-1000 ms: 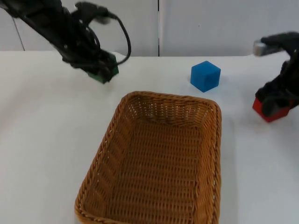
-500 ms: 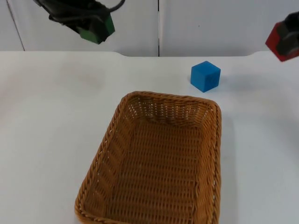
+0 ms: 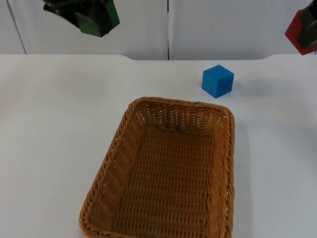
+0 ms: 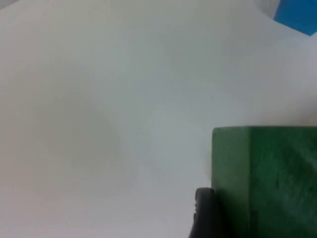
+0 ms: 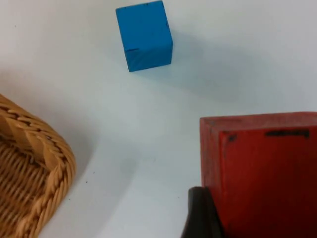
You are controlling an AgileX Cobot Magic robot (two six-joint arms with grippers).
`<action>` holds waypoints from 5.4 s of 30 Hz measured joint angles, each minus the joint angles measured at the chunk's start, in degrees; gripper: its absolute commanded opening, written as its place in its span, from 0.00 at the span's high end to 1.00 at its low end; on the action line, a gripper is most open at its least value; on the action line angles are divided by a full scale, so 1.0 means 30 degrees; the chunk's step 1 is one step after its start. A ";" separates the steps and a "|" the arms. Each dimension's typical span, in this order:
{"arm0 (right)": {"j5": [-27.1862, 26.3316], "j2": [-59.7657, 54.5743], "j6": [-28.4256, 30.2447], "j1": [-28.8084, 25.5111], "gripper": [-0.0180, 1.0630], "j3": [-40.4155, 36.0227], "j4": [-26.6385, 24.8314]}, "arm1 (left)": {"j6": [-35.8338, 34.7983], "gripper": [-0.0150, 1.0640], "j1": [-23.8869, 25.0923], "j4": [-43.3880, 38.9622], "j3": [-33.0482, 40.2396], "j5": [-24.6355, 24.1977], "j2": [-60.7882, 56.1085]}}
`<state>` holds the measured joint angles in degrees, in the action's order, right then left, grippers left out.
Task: Pick up one cube with each hand and place exactly two cubes into the same basket, leaving the remaining cube outside.
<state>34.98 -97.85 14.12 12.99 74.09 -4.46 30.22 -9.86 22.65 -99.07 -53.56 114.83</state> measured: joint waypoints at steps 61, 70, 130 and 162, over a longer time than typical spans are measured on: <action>-0.0164 -0.4812 0.0084 0.8002 0.99 0.3282 -0.0654 | -0.0591 0.99 -0.6646 0.2368 1.7813 0.8010 -0.9972; -0.0741 -0.4975 0.0084 0.8002 0.99 0.3282 -0.1330 | -0.0708 0.99 -0.6840 0.2854 2.0407 1.1061 -0.9981; -0.1991 -0.9778 0.0084 0.8002 0.99 0.3463 -0.2163 | -0.0197 0.99 -0.9523 0.2375 2.0451 1.5168 -0.4418; -0.1620 -0.9778 0.0084 0.8002 0.88 0.3518 -0.2163 | -0.0185 0.24 -1.0170 0.1157 2.0451 1.5434 -0.4418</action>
<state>30.12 -127.19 14.37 36.99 84.65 -10.95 29.66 -40.37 26.12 -37.72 -7.26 101.58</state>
